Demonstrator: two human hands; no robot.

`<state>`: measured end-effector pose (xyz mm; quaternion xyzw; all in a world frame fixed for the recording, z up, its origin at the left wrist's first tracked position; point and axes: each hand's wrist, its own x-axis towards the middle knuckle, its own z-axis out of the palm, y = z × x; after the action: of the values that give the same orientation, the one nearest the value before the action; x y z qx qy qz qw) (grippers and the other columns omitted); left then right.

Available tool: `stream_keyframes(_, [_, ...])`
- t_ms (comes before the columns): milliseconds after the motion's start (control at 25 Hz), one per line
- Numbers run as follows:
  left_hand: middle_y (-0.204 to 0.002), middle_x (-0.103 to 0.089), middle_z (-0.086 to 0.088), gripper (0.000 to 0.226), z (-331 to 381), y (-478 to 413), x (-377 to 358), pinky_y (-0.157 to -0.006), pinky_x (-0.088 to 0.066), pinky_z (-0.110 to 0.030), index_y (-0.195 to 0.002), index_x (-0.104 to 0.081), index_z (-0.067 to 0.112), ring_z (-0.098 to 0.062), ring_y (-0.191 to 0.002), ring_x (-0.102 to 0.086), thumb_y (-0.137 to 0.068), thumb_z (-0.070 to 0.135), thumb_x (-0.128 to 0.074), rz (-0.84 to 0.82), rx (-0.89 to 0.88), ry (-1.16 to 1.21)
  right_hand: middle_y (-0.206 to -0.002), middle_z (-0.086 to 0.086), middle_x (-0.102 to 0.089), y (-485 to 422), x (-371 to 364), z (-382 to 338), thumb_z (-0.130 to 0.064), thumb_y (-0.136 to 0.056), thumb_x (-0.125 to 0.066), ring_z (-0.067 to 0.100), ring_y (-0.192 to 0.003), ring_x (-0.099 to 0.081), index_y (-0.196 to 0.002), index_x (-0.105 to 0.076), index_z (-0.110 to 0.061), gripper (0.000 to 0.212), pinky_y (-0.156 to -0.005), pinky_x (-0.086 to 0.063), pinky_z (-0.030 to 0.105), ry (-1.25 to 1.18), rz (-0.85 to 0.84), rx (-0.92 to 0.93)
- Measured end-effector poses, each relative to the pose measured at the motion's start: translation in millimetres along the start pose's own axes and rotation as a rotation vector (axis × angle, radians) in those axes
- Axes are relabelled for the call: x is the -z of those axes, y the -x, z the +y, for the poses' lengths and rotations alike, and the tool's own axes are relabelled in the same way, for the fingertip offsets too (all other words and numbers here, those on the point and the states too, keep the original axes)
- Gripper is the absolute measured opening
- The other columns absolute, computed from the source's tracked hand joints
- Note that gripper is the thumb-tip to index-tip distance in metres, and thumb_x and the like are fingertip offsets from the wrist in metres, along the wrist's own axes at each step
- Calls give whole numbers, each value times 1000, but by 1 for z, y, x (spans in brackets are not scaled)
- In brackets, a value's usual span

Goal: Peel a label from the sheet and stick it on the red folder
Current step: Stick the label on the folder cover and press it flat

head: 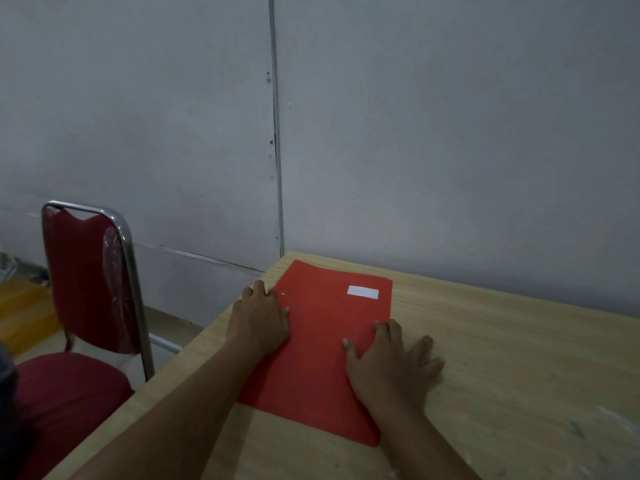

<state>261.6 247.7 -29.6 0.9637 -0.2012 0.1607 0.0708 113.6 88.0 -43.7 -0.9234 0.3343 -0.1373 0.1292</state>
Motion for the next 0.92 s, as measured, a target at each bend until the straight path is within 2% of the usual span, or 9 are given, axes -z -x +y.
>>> stream_keyframes(920, [-123,-49,-15,53,5,1,0,-89,-47,-41,-134,-51,8,-29,-113,-49,-98,45,-40,-26,45,13,-159,-9,-27,3,2,3,-74,-85,-31,41,-149,-5,-149,-33,-29,78,-117,-5,63,-67,-6,-14])
